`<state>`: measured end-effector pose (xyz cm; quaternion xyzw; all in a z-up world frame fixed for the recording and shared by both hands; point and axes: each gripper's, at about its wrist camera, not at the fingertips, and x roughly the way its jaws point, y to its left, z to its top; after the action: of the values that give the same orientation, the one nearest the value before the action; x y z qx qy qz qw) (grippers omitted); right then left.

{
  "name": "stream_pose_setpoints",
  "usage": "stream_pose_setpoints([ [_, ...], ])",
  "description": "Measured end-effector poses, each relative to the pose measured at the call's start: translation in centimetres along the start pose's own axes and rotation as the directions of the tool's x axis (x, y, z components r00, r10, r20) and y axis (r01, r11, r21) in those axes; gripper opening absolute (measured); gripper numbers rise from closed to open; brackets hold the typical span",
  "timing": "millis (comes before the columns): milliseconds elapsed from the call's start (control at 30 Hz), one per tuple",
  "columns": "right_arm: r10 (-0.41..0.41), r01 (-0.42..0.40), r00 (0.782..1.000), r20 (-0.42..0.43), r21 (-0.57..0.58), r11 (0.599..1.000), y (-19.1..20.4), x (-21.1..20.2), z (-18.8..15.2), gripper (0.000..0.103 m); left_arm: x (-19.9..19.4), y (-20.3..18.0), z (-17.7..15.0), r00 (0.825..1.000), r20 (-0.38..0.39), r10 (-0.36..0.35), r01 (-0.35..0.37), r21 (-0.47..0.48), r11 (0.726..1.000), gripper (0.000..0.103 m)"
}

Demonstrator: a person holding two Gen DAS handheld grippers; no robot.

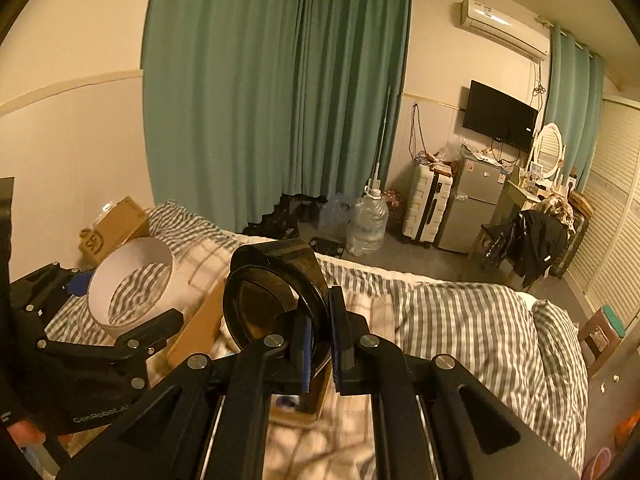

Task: Organize objects
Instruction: 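Carry the tape roll and paper ring into the box and open both tools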

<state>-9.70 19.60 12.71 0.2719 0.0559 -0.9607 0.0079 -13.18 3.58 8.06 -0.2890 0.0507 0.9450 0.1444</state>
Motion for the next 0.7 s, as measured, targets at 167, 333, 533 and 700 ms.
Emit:
stream_pose_setpoints([
  [167, 0.009, -0.008, 0.999, -0.042, 0.025, 1.000, -0.3, 5.0, 0.8, 0.007, 4.4, 1.4, -0.2, 1.000, -0.020, 0.012, -0.012, -0.014, 1.000, 0.081],
  [333, 0.019, -0.015, 0.995, -0.096, 0.045, 0.999, -0.1, 10.2, -0.3, 0.007, 9.1, 1.8, -2.7, 0.997, -0.074, 0.022, -0.023, -0.011, 1.000, 0.081],
  [533, 0.046, -0.029, 0.985, -0.165, 0.102, 0.994, 0.7, 16.1, -3.0, 0.007, 12.4, 2.8, -5.2, 0.991, -0.135, 0.016, -0.021, -0.034, 0.999, 0.081],
  [700, 0.080, -0.057, 0.976, -0.205, 0.117, 0.992, 1.1, 19.2, -5.5, 0.007, 13.4, 2.6, -6.6, 0.990, -0.138, 0.017, -0.020, -0.021, 1.000, 0.081],
])
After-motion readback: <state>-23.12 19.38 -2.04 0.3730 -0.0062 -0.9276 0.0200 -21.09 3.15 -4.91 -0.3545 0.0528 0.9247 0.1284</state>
